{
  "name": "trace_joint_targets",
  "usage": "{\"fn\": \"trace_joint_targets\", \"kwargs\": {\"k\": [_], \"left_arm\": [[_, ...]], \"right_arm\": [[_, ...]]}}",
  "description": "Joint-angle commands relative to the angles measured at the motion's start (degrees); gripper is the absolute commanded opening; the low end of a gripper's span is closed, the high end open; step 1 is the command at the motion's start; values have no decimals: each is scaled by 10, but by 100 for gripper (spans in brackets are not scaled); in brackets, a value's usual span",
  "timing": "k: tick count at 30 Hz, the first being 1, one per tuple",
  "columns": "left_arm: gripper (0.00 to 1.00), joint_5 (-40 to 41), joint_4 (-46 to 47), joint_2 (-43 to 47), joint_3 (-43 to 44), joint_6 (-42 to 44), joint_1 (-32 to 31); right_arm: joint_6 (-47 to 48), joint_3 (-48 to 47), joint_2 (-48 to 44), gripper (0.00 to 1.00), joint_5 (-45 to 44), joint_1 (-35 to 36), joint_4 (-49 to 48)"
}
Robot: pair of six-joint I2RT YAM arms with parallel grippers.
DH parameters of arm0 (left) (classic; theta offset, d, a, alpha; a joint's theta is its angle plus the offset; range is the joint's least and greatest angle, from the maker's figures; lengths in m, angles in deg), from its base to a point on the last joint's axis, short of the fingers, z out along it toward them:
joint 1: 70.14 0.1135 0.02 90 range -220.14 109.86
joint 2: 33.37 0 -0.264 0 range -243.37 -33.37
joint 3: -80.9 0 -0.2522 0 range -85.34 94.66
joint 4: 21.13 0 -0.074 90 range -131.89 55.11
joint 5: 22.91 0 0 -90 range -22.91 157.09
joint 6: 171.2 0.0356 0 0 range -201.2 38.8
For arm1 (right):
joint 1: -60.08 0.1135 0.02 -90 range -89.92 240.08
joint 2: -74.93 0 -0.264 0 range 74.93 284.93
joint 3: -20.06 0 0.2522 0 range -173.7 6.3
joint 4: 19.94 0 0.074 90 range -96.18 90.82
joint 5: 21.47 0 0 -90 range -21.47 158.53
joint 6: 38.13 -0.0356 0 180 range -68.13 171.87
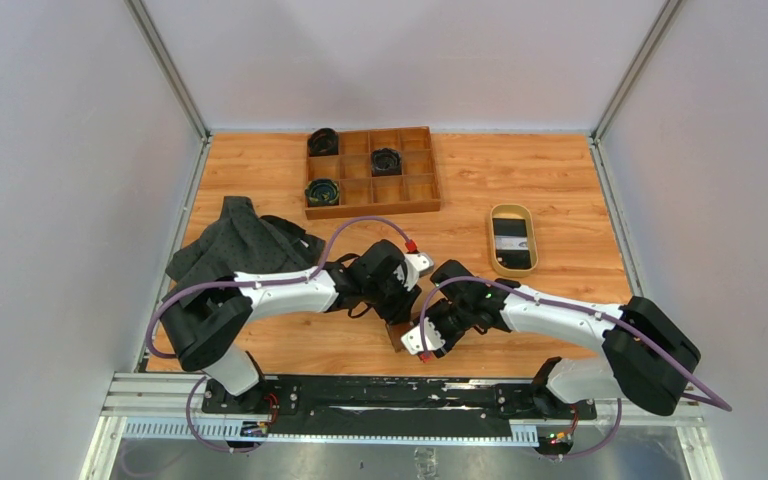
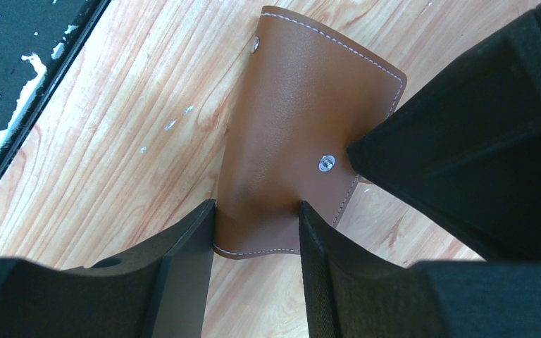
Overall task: Put the credit cards into the card holder
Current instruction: Close the card holder at the center of the board.
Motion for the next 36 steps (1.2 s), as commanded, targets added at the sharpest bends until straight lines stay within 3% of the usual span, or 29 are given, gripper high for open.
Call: {"fn": "trace_joint_targets", "kwargs": {"k": [1,6,11,36], "left_arm": [[38,11,-3,-9,15,-1,-5],[26,7,5,-10,14,-6,-5],[1,-2,9,-14,15,-7,-5],[0,-61,-29,27,17,55,-3]], "right_arm": [[-19,12,22,47,-16,8,54],[-19,12,22,47,-16,8,55],[-20,12,22,47,-16,8,57],[-36,5,26,41,-28,8,49]]}}
